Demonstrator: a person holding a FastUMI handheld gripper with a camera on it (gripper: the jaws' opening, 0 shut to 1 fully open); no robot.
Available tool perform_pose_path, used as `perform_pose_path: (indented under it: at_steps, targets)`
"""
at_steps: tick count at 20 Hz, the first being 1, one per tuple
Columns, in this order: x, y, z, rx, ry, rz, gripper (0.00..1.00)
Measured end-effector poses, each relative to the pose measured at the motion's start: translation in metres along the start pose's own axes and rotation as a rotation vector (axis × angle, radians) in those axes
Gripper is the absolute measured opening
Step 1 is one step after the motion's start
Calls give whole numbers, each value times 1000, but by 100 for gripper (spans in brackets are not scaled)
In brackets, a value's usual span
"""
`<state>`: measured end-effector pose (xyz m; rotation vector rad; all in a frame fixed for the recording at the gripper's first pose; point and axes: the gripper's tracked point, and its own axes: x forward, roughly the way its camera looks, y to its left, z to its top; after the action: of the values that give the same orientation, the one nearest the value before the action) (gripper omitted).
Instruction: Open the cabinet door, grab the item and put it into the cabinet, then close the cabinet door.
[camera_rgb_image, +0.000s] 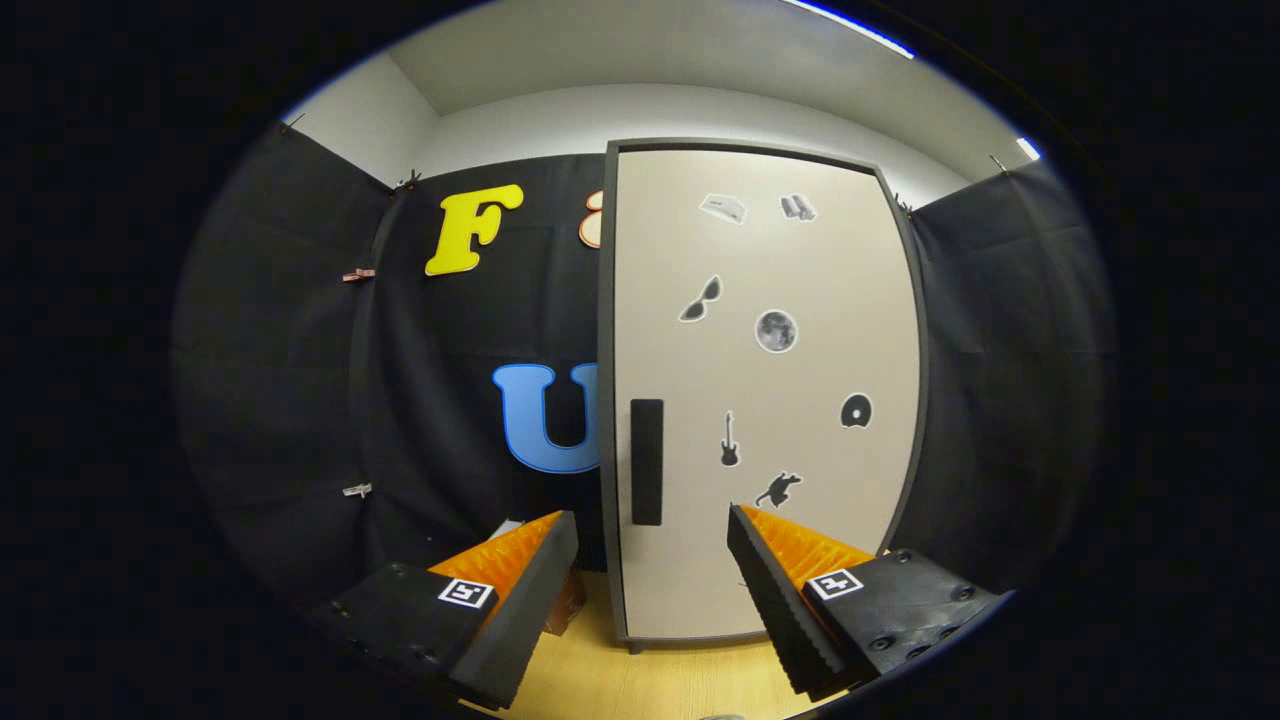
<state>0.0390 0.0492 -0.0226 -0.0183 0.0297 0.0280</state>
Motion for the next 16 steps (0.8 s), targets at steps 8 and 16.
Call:
perform_pose_path:
  at_steps: [8,16]
  targets:
    - [73,22,-22,8,6,-3,97]
    - [134,-6,-39,28,18,-105,95]
